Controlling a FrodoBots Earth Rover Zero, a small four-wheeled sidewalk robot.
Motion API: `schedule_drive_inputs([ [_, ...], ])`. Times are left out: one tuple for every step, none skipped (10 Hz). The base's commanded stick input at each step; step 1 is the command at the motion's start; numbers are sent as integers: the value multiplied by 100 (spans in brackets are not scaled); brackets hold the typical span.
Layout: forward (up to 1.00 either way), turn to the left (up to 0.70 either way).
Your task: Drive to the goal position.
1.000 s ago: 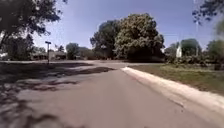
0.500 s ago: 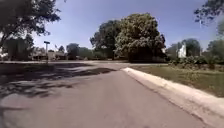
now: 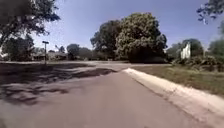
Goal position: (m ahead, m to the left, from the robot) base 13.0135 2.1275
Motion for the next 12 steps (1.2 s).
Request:
schedule_drive_inputs([
  [70, 0],
  [70, 0],
  [70, 0],
  [70, 0],
  [70, 0],
  [70, 0],
  [70, 0],
  [70, 0],
  [70, 0],
  [70, 0],
  [70, 0],
  [70, 0],
])
